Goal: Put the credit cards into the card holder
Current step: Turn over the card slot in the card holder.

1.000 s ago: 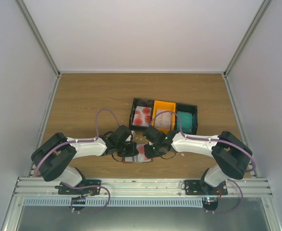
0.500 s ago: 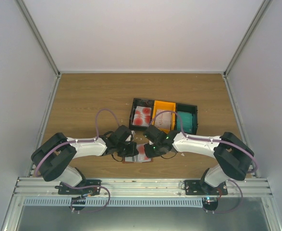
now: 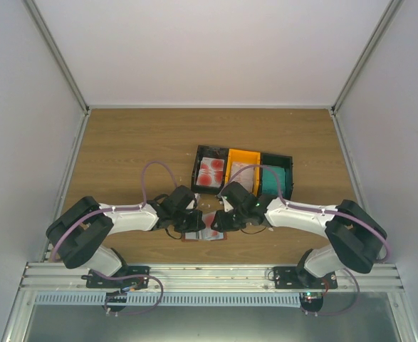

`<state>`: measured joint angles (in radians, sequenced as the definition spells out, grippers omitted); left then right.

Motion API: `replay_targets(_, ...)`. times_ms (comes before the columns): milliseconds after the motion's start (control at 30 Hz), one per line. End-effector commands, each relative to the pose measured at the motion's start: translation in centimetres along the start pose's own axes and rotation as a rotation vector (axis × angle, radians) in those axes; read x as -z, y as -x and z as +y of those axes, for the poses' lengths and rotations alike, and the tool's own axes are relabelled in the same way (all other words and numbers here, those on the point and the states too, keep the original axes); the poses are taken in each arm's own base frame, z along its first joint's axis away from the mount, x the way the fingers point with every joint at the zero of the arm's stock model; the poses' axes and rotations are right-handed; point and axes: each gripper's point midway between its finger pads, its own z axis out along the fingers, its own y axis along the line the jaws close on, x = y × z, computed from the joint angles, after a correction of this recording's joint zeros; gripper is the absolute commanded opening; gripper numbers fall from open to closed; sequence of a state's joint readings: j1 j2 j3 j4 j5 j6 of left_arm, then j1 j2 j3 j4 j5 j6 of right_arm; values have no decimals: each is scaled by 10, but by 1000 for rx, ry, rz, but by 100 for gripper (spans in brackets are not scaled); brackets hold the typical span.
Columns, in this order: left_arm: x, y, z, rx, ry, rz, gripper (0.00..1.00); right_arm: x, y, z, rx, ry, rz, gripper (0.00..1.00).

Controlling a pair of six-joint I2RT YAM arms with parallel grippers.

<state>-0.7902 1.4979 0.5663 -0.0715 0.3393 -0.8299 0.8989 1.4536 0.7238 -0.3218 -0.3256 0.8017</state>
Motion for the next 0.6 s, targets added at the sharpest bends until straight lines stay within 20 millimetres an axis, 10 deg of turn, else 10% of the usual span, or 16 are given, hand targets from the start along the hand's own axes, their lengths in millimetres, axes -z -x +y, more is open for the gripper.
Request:
replay_targets(0,-8,-27,67,60,244,55,0,3,5,19,4,120,-7,26)
replay_targets(567,-7,-26,65,54,242,54,0,7,14,13,15,75,-39,15)
